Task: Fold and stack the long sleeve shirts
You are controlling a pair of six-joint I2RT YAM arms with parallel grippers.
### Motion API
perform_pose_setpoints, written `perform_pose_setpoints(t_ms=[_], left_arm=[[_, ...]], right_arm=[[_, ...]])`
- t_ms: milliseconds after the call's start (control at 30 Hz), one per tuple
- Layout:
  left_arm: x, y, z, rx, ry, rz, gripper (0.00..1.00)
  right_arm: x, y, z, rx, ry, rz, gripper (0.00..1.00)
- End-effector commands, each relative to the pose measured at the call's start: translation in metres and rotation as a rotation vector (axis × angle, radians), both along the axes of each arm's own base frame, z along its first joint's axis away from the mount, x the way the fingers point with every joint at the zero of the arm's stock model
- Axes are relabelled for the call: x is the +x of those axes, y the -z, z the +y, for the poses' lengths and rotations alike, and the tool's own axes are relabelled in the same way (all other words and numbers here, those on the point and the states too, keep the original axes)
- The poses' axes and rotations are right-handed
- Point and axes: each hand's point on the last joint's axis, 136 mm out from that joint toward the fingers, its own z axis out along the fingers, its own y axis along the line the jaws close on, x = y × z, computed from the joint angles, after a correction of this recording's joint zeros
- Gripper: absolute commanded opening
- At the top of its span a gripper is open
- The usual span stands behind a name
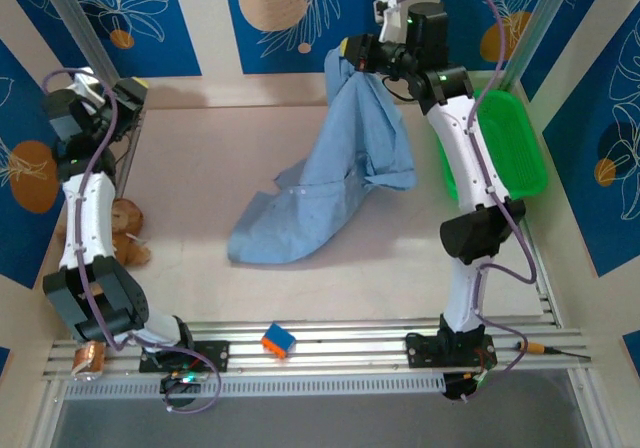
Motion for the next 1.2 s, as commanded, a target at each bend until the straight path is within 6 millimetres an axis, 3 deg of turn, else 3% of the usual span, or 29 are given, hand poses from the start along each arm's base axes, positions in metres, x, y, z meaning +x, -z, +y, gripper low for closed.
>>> perform_pose_setpoints(t_ms=[0, 100, 167, 333, 433, 567, 667, 967, 1167], left_arm=[[-0.002, 0.086, -0.045, 0.026, 0.119, 0.210, 0.56], [-0.004, 0.144, -0.088, 0.082, 0.218, 0.338, 0.66], [-0.004, 0.174, -0.116, 0.130, 0.270, 0.398, 0.71], [0.000, 0.218, -0.178, 0.247, 0.387, 0.473, 0.81], [0.006, 0.248, -0.203, 0.305, 0.414, 0.557, 0.82], [0.018, 0.293, -0.227, 0.403, 0.423, 0.677, 0.82], [0.028, 0.307, -0.240, 0.487, 0.434, 0.698, 0.82], [0.045, 0.323, -0.277, 0.630, 0.558, 0.624, 0.81], [0.044, 0.318, -0.314, 0.541, 0.725, 0.517, 0.79]], right_arm=[[-0.052, 0.043, 0.019, -0.192, -0.059, 0.125, 0.00], [-0.084, 0.092, 0.008, -0.324, -0.004, 0.204, 0.00], [-0.112, 0.126, -0.010, -0.345, 0.042, 0.296, 0.00], [-0.187, 0.197, -0.074, -0.426, 0.194, 0.475, 0.00], [-0.213, 0.229, -0.098, -0.405, 0.235, 0.546, 0.00], [-0.226, 0.247, -0.102, -0.393, 0.216, 0.568, 0.00], [-0.227, 0.254, -0.098, -0.391, 0.194, 0.586, 0.00], [-0.226, 0.266, -0.092, -0.414, 0.162, 0.610, 0.00], [-0.224, 0.269, -0.094, -0.430, 0.171, 0.618, 0.00]])
